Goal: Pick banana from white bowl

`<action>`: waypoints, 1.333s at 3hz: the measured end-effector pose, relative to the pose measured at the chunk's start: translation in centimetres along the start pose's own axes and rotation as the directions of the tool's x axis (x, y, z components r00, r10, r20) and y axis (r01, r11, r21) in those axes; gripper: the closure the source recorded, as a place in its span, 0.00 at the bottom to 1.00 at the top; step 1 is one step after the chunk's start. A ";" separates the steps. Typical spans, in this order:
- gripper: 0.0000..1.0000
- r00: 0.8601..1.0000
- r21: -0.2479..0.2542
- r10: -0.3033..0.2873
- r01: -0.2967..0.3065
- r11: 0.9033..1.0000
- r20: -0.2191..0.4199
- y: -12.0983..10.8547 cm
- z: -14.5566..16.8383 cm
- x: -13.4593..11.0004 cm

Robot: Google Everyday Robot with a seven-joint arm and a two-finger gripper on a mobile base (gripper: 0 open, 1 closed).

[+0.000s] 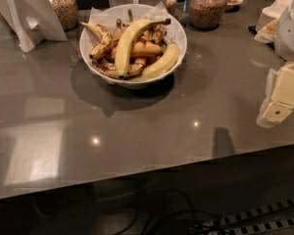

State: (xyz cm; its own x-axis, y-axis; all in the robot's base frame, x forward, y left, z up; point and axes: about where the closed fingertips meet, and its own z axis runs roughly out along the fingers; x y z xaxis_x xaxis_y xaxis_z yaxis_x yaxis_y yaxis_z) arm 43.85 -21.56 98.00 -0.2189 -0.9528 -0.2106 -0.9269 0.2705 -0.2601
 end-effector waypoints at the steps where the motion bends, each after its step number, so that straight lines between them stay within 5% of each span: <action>1: 0.00 1.000 0.000 0.000 0.000 1.000 0.000 0.0 0.0 0.0; 2: 0.00 0.997 0.051 -0.059 0.057 0.997 0.048 -1.1 0.1 -1.2; 3: 0.00 0.973 0.136 -0.183 0.165 0.977 0.137 -3.3 -0.1 -3.9; 4: 0.00 0.918 0.208 -0.334 0.291 0.934 0.216 -5.5 -0.2 -7.6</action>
Offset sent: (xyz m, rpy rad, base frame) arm 0.0334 0.0216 0.0081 0.0467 -0.1694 0.1554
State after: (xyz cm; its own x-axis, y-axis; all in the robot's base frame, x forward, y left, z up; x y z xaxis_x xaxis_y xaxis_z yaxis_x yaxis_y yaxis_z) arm 50.53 -15.89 101.24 0.1747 -0.9347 -0.3095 -0.8661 0.0037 -0.4999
